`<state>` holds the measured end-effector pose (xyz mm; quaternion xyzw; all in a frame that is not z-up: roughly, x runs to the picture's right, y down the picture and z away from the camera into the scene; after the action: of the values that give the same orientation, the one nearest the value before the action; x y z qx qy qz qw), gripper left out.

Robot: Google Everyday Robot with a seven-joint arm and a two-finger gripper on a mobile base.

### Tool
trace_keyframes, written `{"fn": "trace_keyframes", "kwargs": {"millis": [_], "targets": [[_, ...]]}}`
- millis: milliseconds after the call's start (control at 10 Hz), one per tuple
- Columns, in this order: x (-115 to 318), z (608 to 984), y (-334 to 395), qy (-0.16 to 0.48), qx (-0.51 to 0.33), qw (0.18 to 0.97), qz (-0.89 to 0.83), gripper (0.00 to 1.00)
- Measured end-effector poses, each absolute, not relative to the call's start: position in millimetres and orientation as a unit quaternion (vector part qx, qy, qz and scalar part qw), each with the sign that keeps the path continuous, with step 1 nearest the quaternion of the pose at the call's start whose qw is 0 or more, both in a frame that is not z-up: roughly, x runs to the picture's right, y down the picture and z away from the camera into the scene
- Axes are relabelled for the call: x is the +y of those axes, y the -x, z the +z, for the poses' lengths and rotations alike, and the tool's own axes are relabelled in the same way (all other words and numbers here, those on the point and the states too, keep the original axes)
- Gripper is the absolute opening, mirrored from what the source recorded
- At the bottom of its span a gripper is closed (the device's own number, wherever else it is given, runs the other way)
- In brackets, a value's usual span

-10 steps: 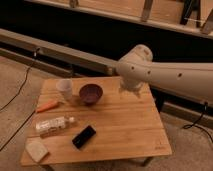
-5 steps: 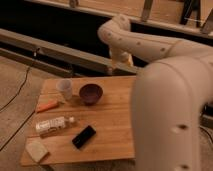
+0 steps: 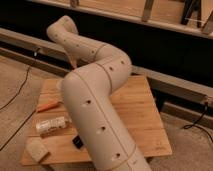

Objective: Move the arm in a circular motion

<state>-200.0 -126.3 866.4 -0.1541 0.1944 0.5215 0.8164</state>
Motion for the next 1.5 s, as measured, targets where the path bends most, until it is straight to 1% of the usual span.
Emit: {"fn": "trace_keyframes", "kwargs": {"millis": [100,300,400,500,600,800,900,1000,1200,1500], "targets": [[-111,864,240,0.187,0.172,0.838,0.484,0.65],[-87,841,294,0.25,0.123,0.864,0.419,0.65],[-70,810,320,0.298,0.082,0.875,0.372,0.65],[-59,788,328,0.325,0.061,0.879,0.344,0.65],[-43,757,329,0.354,0.041,0.883,0.307,0.65],[2,699,302,0.394,0.034,0.887,0.239,0.65],[17,687,286,0.401,0.042,0.887,0.225,0.65],[45,670,256,0.414,0.063,0.884,0.207,0.65],[90,653,207,0.437,0.107,0.868,0.209,0.65],[128,649,160,0.454,0.153,0.832,0.28,0.65]]}}
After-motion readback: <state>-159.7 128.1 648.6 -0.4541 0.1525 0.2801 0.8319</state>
